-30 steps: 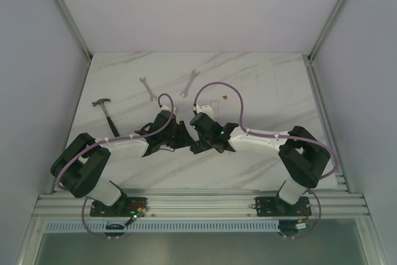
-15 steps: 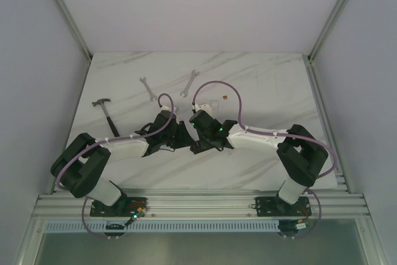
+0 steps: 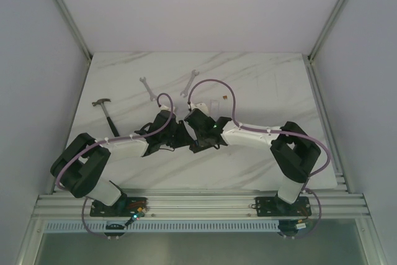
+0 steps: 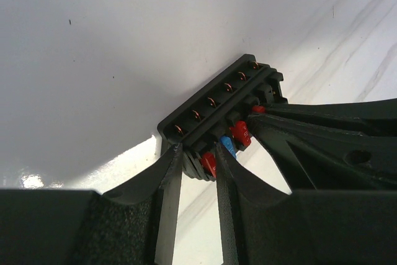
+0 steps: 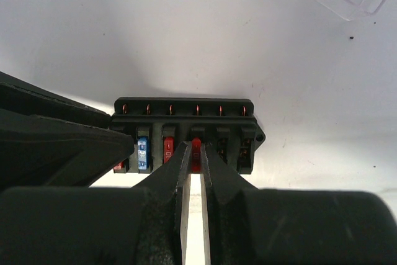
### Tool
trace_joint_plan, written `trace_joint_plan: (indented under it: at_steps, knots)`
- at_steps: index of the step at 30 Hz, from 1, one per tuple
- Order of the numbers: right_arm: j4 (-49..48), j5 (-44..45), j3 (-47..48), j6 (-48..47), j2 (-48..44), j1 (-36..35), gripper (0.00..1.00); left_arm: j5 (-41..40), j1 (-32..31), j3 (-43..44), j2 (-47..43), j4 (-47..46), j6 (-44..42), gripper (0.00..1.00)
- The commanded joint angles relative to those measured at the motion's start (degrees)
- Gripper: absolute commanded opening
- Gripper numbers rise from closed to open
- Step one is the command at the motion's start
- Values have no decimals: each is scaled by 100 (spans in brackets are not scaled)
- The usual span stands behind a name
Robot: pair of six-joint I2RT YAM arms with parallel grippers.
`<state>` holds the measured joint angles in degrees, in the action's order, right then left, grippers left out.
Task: Snap on the fuse box
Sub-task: Install the fuse at the fuse box base.
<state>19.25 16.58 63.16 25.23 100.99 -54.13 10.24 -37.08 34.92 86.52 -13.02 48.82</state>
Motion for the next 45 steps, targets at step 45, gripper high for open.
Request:
trace_joint_plan:
  at_steps: [45]
  knots:
    - [2049, -658, 1587, 293, 535, 139, 20, 72, 17, -200, -153, 516, -311, 37]
